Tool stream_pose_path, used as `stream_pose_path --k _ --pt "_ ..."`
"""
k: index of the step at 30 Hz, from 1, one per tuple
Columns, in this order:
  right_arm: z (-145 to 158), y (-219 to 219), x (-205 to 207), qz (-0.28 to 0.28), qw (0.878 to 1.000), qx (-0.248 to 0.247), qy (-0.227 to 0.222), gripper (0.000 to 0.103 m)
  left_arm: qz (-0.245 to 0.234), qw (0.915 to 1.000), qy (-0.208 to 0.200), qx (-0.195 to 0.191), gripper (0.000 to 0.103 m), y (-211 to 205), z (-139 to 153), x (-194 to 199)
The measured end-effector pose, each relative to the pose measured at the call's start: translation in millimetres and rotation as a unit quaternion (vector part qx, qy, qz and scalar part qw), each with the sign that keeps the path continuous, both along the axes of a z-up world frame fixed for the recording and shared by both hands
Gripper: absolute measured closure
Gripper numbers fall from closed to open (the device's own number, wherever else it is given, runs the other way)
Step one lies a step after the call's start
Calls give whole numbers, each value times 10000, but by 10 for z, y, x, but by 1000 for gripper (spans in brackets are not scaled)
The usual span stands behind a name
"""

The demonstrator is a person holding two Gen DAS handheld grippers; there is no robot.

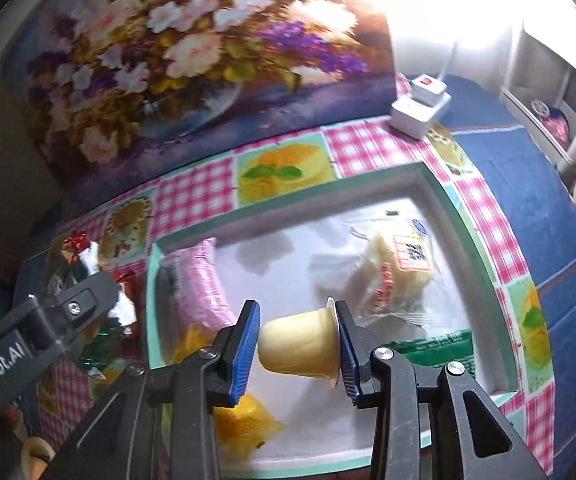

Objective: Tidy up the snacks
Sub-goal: 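Carry the jelly cup and biscuit bag over the white tray with both tools, then open the left tool to drop the biscuit bag while the right tool releases the jelly cup in the tray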

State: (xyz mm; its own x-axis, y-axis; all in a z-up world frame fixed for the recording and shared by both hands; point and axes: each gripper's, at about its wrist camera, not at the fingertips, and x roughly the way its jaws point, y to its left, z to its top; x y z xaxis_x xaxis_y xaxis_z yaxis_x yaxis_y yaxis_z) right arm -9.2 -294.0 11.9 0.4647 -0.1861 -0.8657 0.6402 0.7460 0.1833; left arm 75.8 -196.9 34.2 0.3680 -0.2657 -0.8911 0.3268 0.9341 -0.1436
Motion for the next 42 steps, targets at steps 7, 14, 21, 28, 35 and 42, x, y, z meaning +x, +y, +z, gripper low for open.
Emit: stream_pose_path --k 7,14,21,28,35,42 --pt "-213 -142 -38 -130 9992 280 235 63 -330 9989 9 333 28 -395 -193 -33" --pt "-374 -268 -62 -245 9979 487 361 63 -501 9977 226 399 27 -612 -423 -26" --pt "-449 -344 -92 -356 9963 673 391 63 -497 9975 352 366 27 -647 -492 -27" --pt "-449 -358 -107 -380 9958 751 349 63 -463 9969 592 212 27 -654 -547 -19" --pt "-448 -386 -117 -407 9952 836 305 63 -394 9970 595 297 27 -640 -534 -16" --pt "-439 -386 -93 -360 9952 837 363 63 -250 9980 442 383 27 -564 -424 -4"
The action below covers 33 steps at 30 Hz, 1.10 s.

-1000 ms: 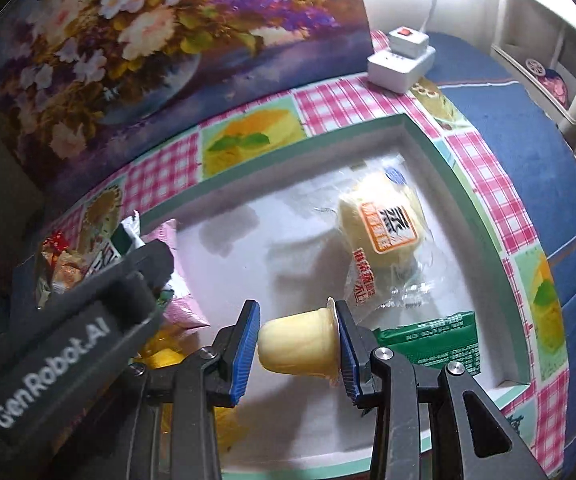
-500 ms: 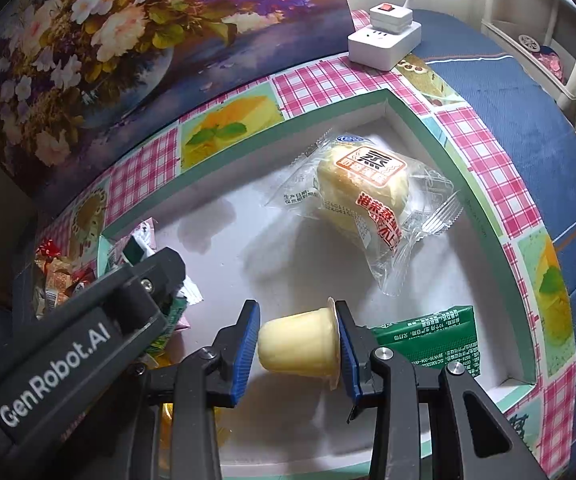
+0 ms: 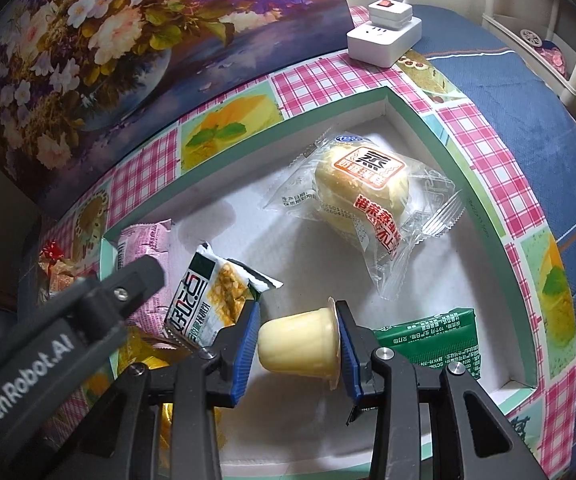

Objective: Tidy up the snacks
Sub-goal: 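Open the left tool to drop the biscuit bag while the right tool releases the jelly cup in the tray, then move both tools back from the tray toward the snack pile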

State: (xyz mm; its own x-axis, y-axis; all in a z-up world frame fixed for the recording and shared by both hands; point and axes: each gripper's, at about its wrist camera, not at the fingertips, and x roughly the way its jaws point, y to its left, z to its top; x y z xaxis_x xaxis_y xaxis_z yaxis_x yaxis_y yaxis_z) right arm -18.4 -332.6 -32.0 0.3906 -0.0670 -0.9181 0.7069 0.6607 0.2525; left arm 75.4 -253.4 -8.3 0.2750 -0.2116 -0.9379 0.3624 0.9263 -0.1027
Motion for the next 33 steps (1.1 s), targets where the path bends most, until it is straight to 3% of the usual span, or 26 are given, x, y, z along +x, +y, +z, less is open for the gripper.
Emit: stream_pose_path --k 5,7,14,26,33 --pt "-2 33 67 203 9996 -121 169 60 196 9996 -176 117 27 93 90 29" --pt "12 44 86 240 9994 -175 177 51 263 9992 -244 164 27 133 123 42" --pt "90 41 102 407 9988 -241 139 37 609 9964 -452 370 27 306 199 108" --pt "234 135 157 724 9969 -292 -21 13 1362 9829 -716 1013 26 490 166 93" --pt "304 143 169 810 9956 -472 -35 2 1738 9760 -678 1125 26 628 98 102"
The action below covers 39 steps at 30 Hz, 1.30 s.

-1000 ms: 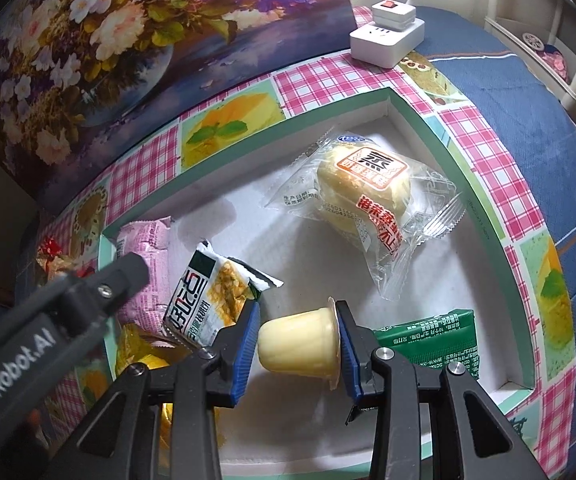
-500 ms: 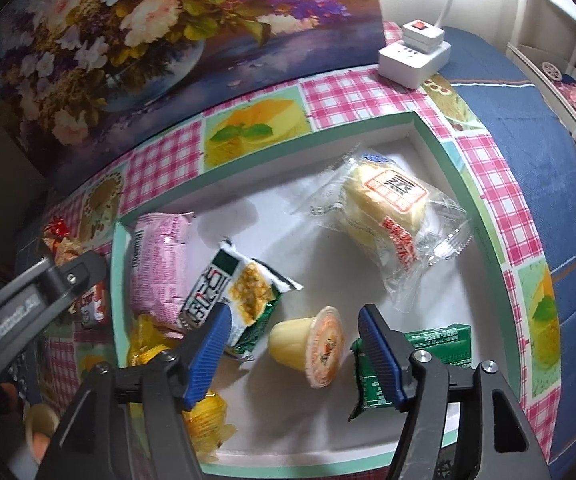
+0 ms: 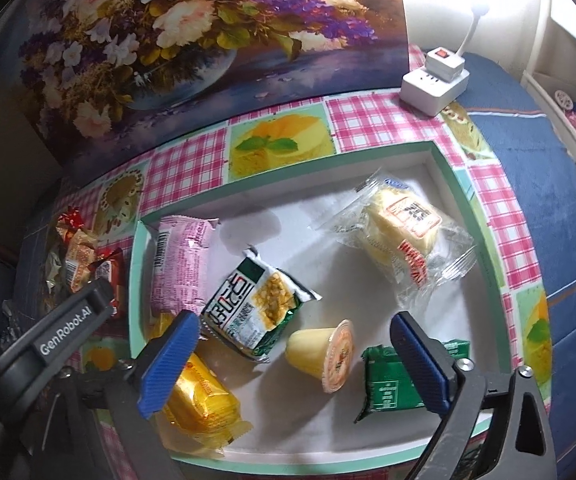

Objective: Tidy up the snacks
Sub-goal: 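Move both tools back from the tray toward the snack pile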

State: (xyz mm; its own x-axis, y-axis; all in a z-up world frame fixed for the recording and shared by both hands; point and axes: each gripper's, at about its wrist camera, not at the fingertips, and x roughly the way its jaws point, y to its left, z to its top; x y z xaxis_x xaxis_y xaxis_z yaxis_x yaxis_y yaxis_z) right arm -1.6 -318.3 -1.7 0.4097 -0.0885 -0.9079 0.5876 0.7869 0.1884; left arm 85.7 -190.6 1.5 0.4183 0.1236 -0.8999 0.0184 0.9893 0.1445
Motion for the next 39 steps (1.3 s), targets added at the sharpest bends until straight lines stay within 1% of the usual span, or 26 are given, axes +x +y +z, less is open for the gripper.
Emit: stream_pose_path --k 2,4,7,10,15,17,21,25,27,35,39 --pt "7 -12 -6 2 10000 -49 -17 1 167 9998 24 -43 26 63 -6 7" --pt "11 -41 -24 -32 9999 20 -94 0 288 9995 9 -91 26 112 1 17" --pt "30 -68 -50 -94 9998 -51 -141 0 451 9989 -84 39 26 179 6 24" --pt "65 -71 -63 -74 9996 -168 -207 0 605 9981 -60 83 26 267 -18 41" --pt "134 15 -25 121 9988 -295 -365 0 738 9968 -162 266 26 360 -45 50" --pt "164 69 3 227 9981 -362 -446 0 773 9965 -181 274 26 398 -58 57" --pt "233 158 45 344 9956 -386 -778 0 880 9956 -190 271 26 483 -97 73" --pt "306 275 101 502 9916 -600 -1032 0 1121 9934 -112 220 26 623 -144 111" --pt "312 302 130 524 9912 -643 -1034 0 1229 9921 -110 238 26 686 -152 122" --pt "154 277 182 394 9957 -335 -765 0 1618 9865 -174 164 26 949 -114 152" --pt "154 304 197 355 9962 -409 -680 0 1720 9849 -185 42 26 1043 -85 166"
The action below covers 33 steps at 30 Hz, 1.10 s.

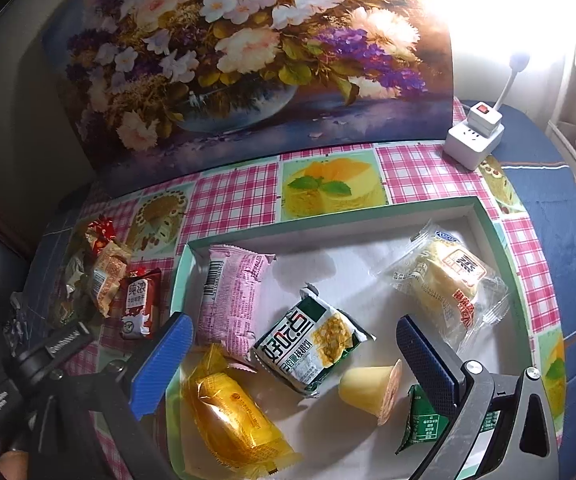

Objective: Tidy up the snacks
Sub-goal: 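Move both tools back from the tray toward the snack pile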

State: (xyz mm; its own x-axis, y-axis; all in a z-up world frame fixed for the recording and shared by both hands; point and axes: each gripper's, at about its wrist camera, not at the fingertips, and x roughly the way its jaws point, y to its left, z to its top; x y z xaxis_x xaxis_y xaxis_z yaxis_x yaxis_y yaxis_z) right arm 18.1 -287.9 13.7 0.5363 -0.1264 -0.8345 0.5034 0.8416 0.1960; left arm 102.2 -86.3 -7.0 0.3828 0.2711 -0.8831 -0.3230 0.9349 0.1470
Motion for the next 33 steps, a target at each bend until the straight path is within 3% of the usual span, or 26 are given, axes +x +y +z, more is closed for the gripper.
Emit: stream_pose_path --k 9,17,33 --pt "112 246 130 215 9991 -343 85 0 101 9997 -53 -194 26 228 48 37" --pt "138 544 298 516 9971 -542 122 0 -283 9993 -244 -50 26 283 184 145" --pt "20 900 610 903 9929 -751 176 0 -434 9980 -207 -400 26 506 138 432"
